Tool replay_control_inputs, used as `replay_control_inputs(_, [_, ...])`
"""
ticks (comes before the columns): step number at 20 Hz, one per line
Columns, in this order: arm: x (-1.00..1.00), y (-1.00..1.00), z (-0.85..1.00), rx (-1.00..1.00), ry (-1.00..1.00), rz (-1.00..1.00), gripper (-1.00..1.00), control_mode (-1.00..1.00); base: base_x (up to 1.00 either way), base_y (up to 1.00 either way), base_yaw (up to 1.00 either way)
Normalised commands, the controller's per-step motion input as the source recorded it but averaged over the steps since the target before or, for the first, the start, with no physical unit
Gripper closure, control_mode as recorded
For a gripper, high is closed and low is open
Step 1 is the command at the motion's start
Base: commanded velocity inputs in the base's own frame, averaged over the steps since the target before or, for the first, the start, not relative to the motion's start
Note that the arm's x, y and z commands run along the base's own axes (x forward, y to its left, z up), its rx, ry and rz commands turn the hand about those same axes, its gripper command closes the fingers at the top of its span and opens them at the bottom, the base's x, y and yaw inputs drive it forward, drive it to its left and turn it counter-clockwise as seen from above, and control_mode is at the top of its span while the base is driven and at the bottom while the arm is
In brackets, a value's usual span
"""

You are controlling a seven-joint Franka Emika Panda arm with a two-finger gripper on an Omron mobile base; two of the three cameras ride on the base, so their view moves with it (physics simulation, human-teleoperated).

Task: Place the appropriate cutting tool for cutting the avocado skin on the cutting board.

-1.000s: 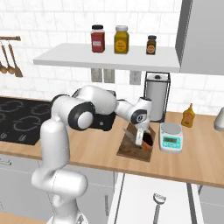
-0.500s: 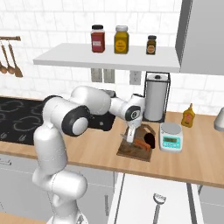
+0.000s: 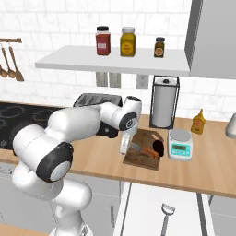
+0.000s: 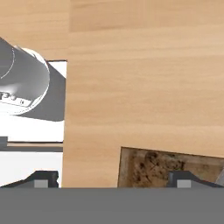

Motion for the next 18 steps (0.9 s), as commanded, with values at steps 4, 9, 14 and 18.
replay_control_inputs(4, [-0.75, 0.86, 0.26, 0.00, 0.00, -0.03, -1.00, -1.00, 0.00, 0.00, 0.00])
replay_control_inputs(9, [-0.59, 0.93, 0.32, -0.01, 0.00, -0.11, -1.00, -1.00, 0.00, 0.00, 0.00])
replay_control_inputs(14, [-0.23, 0.96, 0.39, -0.01, -0.01, -0.10, -1.00, -1.00, 0.00, 0.00, 0.00])
replay_control_inputs(18, [0.00, 0.98, 0.32, 0.00, -0.01, -0.05, -1.00, -1.00, 0.00, 0.00, 0.00])
